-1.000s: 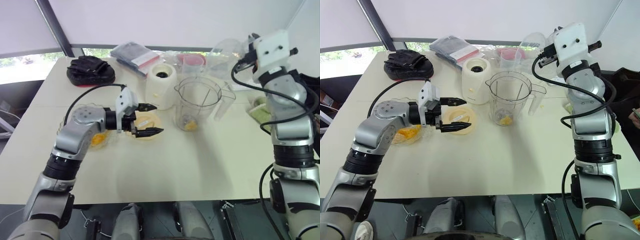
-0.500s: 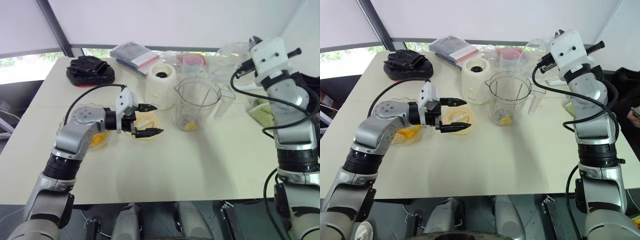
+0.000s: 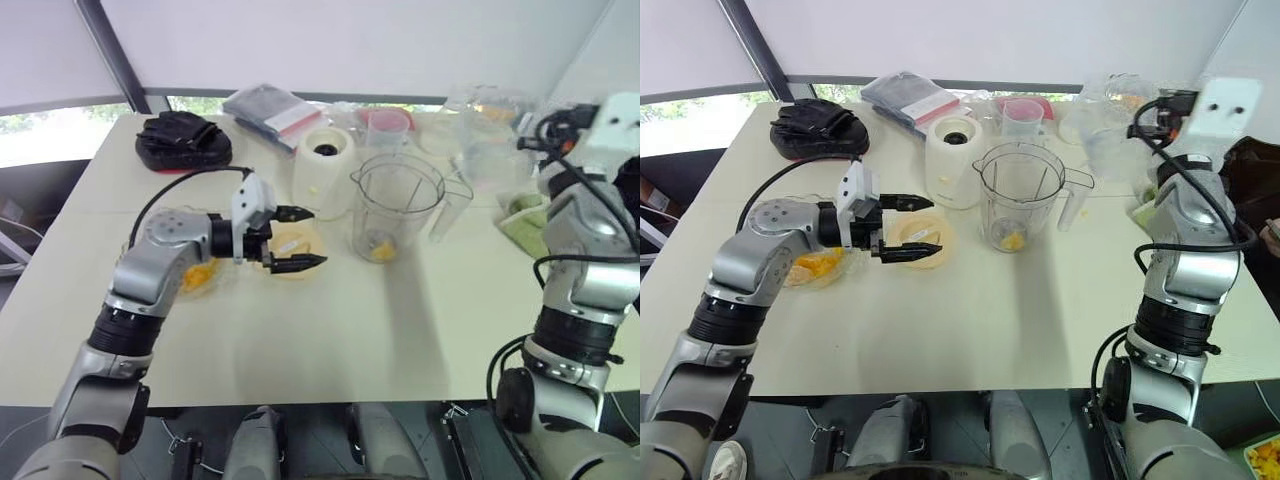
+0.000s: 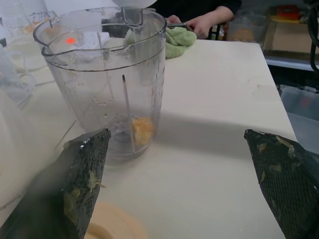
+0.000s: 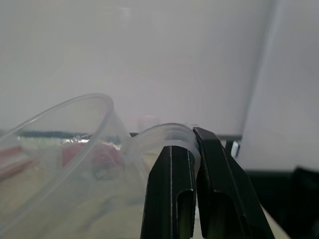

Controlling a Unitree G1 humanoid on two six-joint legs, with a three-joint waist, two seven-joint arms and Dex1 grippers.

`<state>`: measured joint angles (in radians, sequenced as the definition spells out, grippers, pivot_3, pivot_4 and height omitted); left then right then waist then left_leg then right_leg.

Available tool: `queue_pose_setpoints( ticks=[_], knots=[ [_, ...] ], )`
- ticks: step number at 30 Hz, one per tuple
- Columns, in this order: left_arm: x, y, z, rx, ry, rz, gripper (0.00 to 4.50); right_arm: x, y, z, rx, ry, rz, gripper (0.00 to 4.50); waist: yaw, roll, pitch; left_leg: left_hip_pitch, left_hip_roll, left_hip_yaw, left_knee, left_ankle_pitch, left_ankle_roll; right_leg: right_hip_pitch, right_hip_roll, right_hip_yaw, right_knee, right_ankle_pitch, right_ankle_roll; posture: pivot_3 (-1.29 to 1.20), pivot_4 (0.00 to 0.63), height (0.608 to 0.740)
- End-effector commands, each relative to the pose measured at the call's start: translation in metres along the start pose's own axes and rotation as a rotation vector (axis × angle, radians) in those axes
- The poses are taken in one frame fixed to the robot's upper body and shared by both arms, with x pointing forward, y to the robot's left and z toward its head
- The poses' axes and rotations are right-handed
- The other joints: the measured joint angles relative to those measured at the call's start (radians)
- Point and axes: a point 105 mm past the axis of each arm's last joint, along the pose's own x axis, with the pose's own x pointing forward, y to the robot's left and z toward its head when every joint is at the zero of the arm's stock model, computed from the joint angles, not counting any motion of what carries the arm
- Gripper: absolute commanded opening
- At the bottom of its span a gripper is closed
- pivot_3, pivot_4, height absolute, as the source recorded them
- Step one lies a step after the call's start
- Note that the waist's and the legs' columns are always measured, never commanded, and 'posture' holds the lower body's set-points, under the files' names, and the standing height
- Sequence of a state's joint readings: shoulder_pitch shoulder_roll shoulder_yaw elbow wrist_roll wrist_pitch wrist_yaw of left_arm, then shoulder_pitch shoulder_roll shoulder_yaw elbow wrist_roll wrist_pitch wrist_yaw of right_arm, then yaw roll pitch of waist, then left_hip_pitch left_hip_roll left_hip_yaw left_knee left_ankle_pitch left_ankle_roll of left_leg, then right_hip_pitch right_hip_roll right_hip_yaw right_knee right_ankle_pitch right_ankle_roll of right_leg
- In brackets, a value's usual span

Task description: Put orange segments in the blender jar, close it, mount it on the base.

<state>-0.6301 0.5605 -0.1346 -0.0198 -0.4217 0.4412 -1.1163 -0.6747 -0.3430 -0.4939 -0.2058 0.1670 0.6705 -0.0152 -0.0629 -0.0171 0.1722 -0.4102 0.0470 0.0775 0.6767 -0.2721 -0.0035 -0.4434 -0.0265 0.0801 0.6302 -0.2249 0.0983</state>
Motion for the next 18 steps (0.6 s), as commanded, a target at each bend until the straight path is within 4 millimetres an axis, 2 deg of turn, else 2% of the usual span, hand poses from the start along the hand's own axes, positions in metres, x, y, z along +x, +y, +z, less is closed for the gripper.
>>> queue_pose_setpoints(
  ticks=[1,5,10,14,18],
  knots=[
    [0.000,0.002,0.010,0.053,-0.018,-0.005,4.50,-0.008,-0.016,0.028,0.232,-0.087,-0.088,0.07,-0.002,0.000,0.000,0.000,0.000,0.000,0.000,0.000,0.000,0.000,0.000,0.000,0.000,0.000,0.000,0.00,0.150,0.740],
    [0.002,0.002,0.010,0.056,-0.019,-0.011,4.50,-0.018,-0.037,0.016,0.343,-0.080,-0.187,0.07,-0.004,0.000,0.000,0.000,0.000,0.000,-0.001,0.000,0.000,0.000,0.000,0.000,0.000,0.000,0.000,0.00,0.150,0.740],
    [0.001,0.002,0.009,0.054,-0.016,-0.014,4.50,-0.038,-0.065,-0.005,0.324,-0.104,-0.312,0.07,-0.003,0.000,0.000,0.000,0.000,0.000,-0.002,0.000,0.000,0.000,0.000,0.000,-0.001,0.000,0.000,0.00,0.150,0.740],
    [0.001,-0.001,0.007,0.051,-0.013,-0.017,4.50,-0.053,-0.088,-0.038,0.312,-0.080,-0.402,0.07,-0.006,0.000,0.000,0.000,0.000,0.000,-0.002,0.000,0.000,0.000,0.000,0.000,-0.001,0.000,0.000,0.00,0.150,0.740],
    [-0.001,-0.003,0.006,0.049,-0.008,-0.017,4.50,-0.067,-0.101,-0.073,0.290,-0.025,-0.441,0.07,-0.008,0.000,0.000,0.001,0.000,0.000,-0.002,0.000,0.000,0.000,0.000,0.000,0.000,0.000,0.000,0.00,0.150,0.740]
  ],
)
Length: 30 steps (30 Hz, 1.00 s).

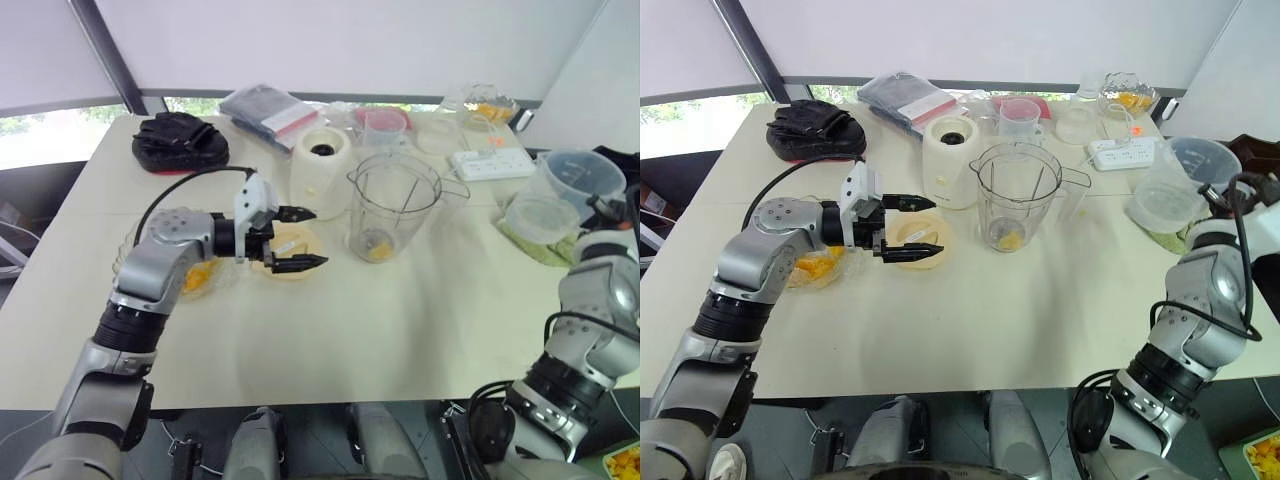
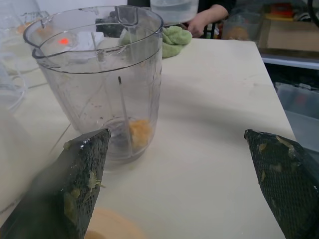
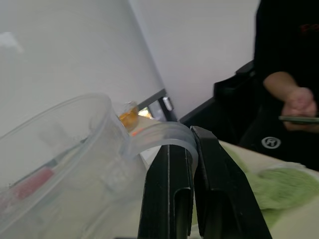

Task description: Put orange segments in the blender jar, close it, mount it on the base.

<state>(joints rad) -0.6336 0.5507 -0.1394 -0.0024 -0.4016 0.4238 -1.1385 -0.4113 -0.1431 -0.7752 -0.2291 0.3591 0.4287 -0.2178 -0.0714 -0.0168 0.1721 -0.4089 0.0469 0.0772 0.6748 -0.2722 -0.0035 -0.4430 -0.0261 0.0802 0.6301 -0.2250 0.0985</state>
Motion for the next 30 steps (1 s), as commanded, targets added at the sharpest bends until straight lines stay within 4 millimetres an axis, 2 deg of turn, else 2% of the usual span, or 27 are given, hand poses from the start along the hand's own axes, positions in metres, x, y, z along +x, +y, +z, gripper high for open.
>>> queue_pose_setpoints(
  ticks=[1,7,19,30],
  knots=[
    [-0.003,-0.002,0.009,0.041,-0.013,0.000,4.50,-0.003,-0.014,-0.006,0.000,-0.036,-0.009,0.07,0.001,0.000,0.000,0.000,0.000,0.000,0.000,0.000,0.000,0.000,0.000,0.000,0.000,0.000,0.000,0.00,0.150,0.740],
    [-0.003,-0.006,0.010,0.037,-0.011,0.005,4.50,-0.006,-0.038,-0.040,0.022,0.022,-0.061,0.07,-0.001,0.001,0.000,0.000,0.000,0.000,0.000,0.000,0.000,0.000,0.000,0.000,0.000,0.000,0.000,0.00,0.150,0.740],
    [-0.001,-0.015,0.018,0.027,-0.021,0.022,4.50,0.009,-0.039,-0.064,0.012,0.017,-0.036,0.07,0.000,0.001,0.000,0.000,0.000,0.000,0.000,0.000,0.000,0.000,0.000,0.000,0.000,0.000,0.000,0.00,0.150,0.740],
    [-0.001,-0.015,0.020,0.019,-0.019,0.041,4.50,0.005,-0.046,-0.090,-0.056,0.064,-0.032,0.07,-0.001,0.001,0.000,0.001,0.000,0.000,0.000,0.000,0.000,0.001,0.000,0.000,0.000,0.000,0.000,0.00,0.150,0.740]
  ],
)
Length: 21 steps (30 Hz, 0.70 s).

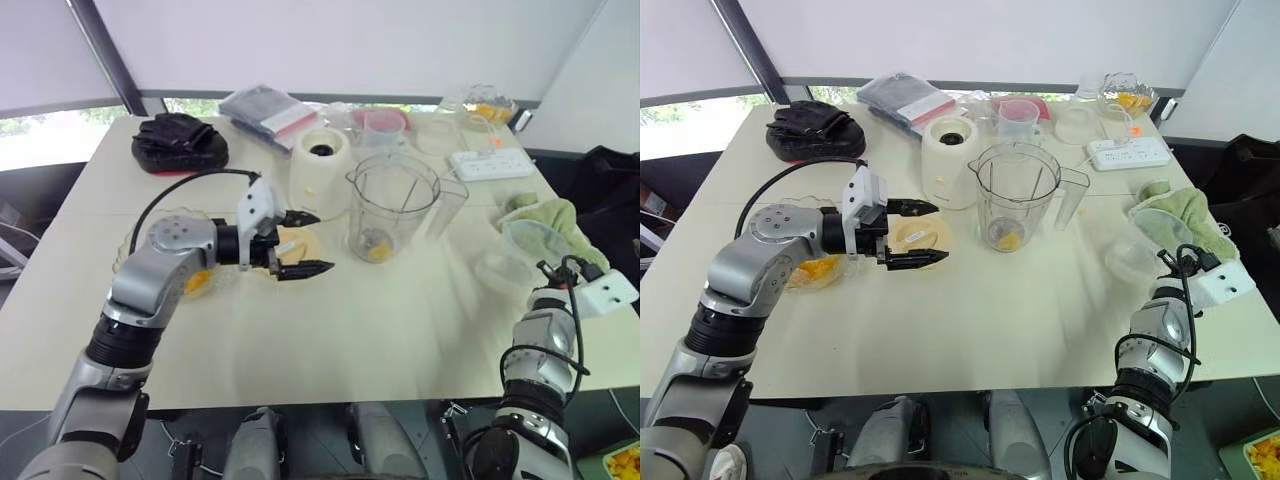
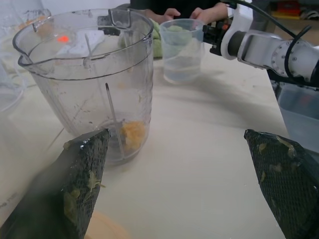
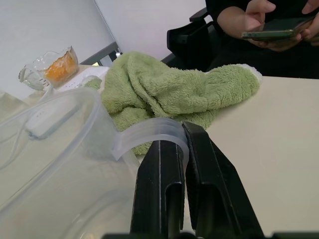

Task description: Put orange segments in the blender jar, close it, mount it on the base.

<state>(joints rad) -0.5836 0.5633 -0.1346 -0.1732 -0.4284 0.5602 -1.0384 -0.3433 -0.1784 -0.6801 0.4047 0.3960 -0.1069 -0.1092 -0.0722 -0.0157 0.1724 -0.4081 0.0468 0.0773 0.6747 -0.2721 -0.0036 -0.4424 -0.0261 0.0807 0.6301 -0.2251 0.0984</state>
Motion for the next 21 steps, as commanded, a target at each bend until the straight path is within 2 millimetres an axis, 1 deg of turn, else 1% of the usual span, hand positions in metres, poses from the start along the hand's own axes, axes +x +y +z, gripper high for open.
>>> queue_pose_setpoints(
  ticks=[1,2,3,4,5,6,7,16,21],
  knots=[
    [-0.003,-0.002,0.014,0.041,-0.042,0.002,4.50,0.001,0.004,0.009,-0.024,-0.042,0.029,0.65,0.000,0.000,0.000,0.000,0.000,0.000,0.000,0.000,0.000,0.000,0.000,0.000,0.000,0.000,0.000,0.00,0.150,0.740],
    [-0.002,-0.002,0.014,0.041,-0.043,0.003,4.50,0.001,0.004,0.009,-0.027,-0.042,0.030,1.00,0.000,0.000,0.000,0.000,0.000,0.000,0.000,0.000,0.000,0.000,0.000,0.000,0.000,0.000,0.000,0.00,0.150,0.740],
    [-0.002,-0.002,0.015,0.041,-0.046,0.003,4.50,0.001,0.004,0.009,-0.030,-0.043,0.029,1.56,0.000,0.000,0.000,0.000,0.000,0.000,0.000,0.000,0.000,0.000,0.000,0.000,0.000,0.000,0.000,0.00,0.150,0.740],
    [-0.001,-0.002,0.015,0.041,-0.048,0.002,4.50,0.000,0.003,0.009,-0.036,-0.043,0.031,2.03,0.000,0.000,0.000,0.000,0.000,0.000,0.000,0.000,0.000,0.000,0.000,0.000,0.000,0.000,0.000,0.00,0.150,0.740],
    [-0.001,-0.002,0.015,0.041,-0.050,0.001,4.50,-0.001,0.004,0.010,-0.047,-0.045,0.036,2.36,0.000,0.000,0.000,0.000,0.000,0.000,0.000,0.000,0.000,0.000,0.000,0.000,0.000,0.000,0.000,0.00,0.150,0.740],
    [0.000,-0.002,0.015,0.041,-0.051,0.001,4.50,-0.002,0.004,0.010,-0.053,-0.047,0.039,2.95,0.000,0.000,0.000,0.000,0.000,0.000,0.000,0.000,0.000,0.000,0.000,0.000,0.000,0.000,0.000,0.00,0.150,0.740],
    [0.000,-0.002,0.015,0.041,-0.052,0.000,4.50,-0.003,0.004,0.010,-0.056,-0.045,0.040,3.39,-0.001,0.000,0.000,0.000,0.000,0.000,0.000,0.000,0.000,0.000,0.000,0.000,0.000,0.000,0.000,0.00,0.150,0.740],
    [0.001,-0.003,0.014,0.039,-0.057,-0.003,4.50,-0.019,-0.011,0.005,-0.102,-0.017,0.015,3.39,0.000,0.000,0.000,0.000,0.000,0.000,0.000,0.000,0.000,0.000,0.000,0.000,0.000,0.000,0.000,0.00,0.150,0.740],
    [0.001,-0.002,0.013,0.038,-0.055,-0.003,4.50,-0.027,-0.014,0.006,-0.113,-0.009,0.012,3.39,0.001,0.000,0.000,0.000,0.000,0.000,0.000,0.000,0.000,0.000,0.000,0.000,0.000,0.000,0.000,0.00,0.150,0.740]
  ],
)
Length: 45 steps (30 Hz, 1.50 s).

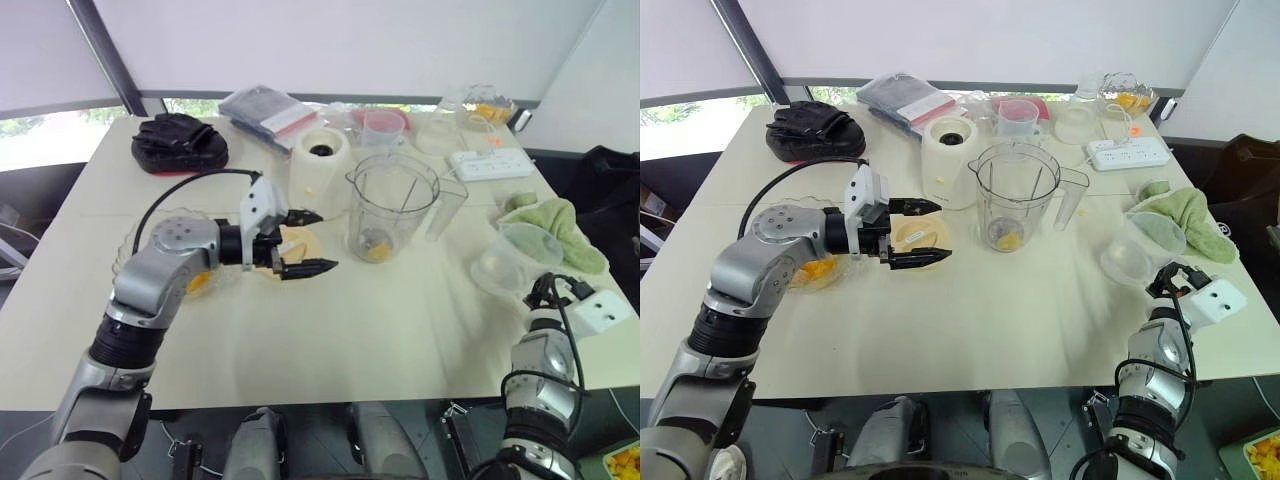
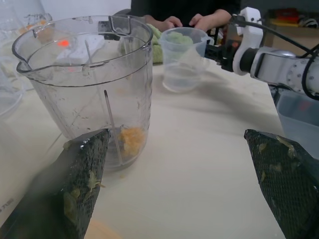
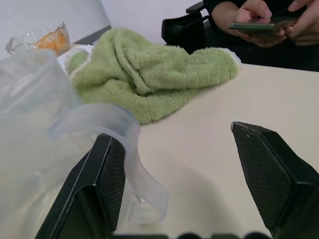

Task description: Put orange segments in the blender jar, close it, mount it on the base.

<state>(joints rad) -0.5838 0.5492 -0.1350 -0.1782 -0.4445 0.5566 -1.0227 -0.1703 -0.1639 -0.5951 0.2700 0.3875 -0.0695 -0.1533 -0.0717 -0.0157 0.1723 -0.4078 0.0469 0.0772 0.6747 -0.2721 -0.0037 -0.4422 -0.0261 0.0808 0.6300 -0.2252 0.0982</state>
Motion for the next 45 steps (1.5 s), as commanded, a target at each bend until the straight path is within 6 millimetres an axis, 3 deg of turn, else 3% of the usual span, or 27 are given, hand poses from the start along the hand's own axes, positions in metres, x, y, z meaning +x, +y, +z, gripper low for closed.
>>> queue_pose_setpoints(
  ticks=[1,11,15,18,20,25,28,33,40,45],
  knots=[
    [-0.001,-0.001,0.009,0.041,-0.029,-0.003,4.50,-0.004,0.005,0.017,0.005,-0.053,0.019,3.39,0.000,0.000,0.000,0.000,0.000,0.000,0.000,0.000,0.000,0.000,0.000,0.000,0.000,0.000,0.000,0.00,0.150,0.740],
    [-0.001,0.000,0.006,0.036,-0.027,-0.010,4.50,-0.031,0.010,0.018,-0.034,-0.038,0.077,3.39,0.002,0.000,0.000,0.000,0.000,0.000,0.000,0.000,0.000,0.000,0.000,0.000,0.000,0.000,0.000,0.00,0.150,0.740],
    [-0.003,0.002,0.000,0.023,-0.010,-0.012,4.50,-0.066,0.016,0.019,-0.127,-0.015,0.185,3.39,0.005,0.000,0.000,0.000,0.000,0.000,0.000,0.000,0.000,0.000,0.000,0.000,0.000,0.000,0.000,0.00,0.150,0.740],
    [-0.004,0.008,-0.006,0.018,0.014,-0.007,4.50,-0.095,0.032,0.026,-0.235,0.009,0.363,3.39,0.003,0.000,-0.001,0.000,0.000,-0.001,-0.001,0.000,0.000,0.000,-0.001,0.000,0.000,-0.001,0.000,0.00,0.150,0.740],
    [-0.006,0.014,-0.010,0.021,0.037,-0.007,4.50,-0.119,0.056,0.034,-0.297,0.031,0.573,3.39,0.002,0.001,0.000,0.000,0.000,-0.001,0.000,0.000,0.000,0.000,-0.001,0.000,-0.001,0.000,0.000,0.00,0.150,0.740],
    [-0.008,0.033,-0.022,0.028,0.121,-0.021,4.50,-0.156,0.085,0.041,-0.474,0.130,0.892,3.39,0.009,-0.002,-0.001,0.000,0.000,-0.001,0.002,0.000,0.000,0.000,-0.002,0.000,-0.001,0.000,-0.001,0.00,0.150,0.740],
    [-0.007,0.049,-0.027,0.035,0.161,-0.020,4.50,-0.161,0.100,0.052,-0.438,0.126,0.947,3.39,0.021,-0.006,-0.002,0.000,0.000,-0.001,0.002,0.000,0.000,0.000,-0.001,-0.001,-0.001,0.000,-0.001,0.00,0.150,0.740],
    [-0.005,0.058,-0.035,0.040,0.228,-0.062,4.50,-0.162,0.113,0.057,-0.420,0.107,0.951,3.39,0.030,-0.007,-0.001,-0.002,0.000,0.000,0.002,0.000,0.000,0.000,-0.002,0.000,-0.003,0.000,-0.001,0.00,0.150,0.740],
    [-0.002,0.080,-0.067,0.015,0.429,-0.018,4.50,-0.189,0.141,0.050,-0.443,0.168,1.180,3.39,0.031,-0.008,0.000,-0.003,0.000,0.000,0.003,0.000,0.000,0.000,-0.001,-0.001,-0.003,0.000,-0.001,0.00,0.150,0.740],
    [0.001,0.092,-0.075,0.033,0.527,0.008,4.50,-0.200,0.159,0.065,-0.520,0.107,1.341,3.39,0.029,-0.013,0.002,-0.003,0.000,0.000,0.005,0.000,0.000,0.000,-0.001,-0.001,-0.003,0.000,-0.001,0.00,0.150,0.740]
  ],
)
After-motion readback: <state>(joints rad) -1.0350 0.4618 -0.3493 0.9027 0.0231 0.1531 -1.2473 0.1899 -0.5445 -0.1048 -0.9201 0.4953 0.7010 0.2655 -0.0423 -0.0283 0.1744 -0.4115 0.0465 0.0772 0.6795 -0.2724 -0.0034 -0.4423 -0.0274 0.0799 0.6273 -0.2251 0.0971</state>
